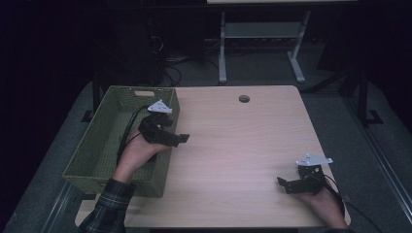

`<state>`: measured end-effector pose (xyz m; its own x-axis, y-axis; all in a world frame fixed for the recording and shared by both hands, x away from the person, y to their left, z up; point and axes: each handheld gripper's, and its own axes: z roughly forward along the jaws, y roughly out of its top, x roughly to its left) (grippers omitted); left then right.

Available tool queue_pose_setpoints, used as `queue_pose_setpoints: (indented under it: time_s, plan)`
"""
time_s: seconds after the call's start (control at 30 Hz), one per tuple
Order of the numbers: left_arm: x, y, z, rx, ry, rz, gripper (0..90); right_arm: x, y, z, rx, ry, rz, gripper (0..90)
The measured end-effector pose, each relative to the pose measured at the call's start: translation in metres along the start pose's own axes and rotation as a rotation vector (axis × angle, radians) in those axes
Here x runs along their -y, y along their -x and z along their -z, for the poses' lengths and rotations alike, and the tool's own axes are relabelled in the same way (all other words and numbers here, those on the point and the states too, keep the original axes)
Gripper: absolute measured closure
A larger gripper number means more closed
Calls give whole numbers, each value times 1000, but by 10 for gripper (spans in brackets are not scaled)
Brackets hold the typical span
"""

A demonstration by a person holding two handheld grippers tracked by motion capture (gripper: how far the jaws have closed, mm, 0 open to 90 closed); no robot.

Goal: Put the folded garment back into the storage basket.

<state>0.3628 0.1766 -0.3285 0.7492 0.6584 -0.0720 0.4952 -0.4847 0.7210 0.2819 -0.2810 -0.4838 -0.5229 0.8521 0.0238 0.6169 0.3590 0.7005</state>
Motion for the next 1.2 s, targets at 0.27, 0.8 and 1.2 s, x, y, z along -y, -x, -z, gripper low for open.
queue_pose_setpoints:
  time_s: [0.27,0.8,1.2]
  plan:
    - [-4,18,-17,16,8,-14,137,0,0,0,0,0,0,0]
    - [3,54,-65,37,18,-43,138,0,0,0,0,0,0,0]
    - [24,68,-103,46,0,-50,137,0,0,0,0,0,0,0]
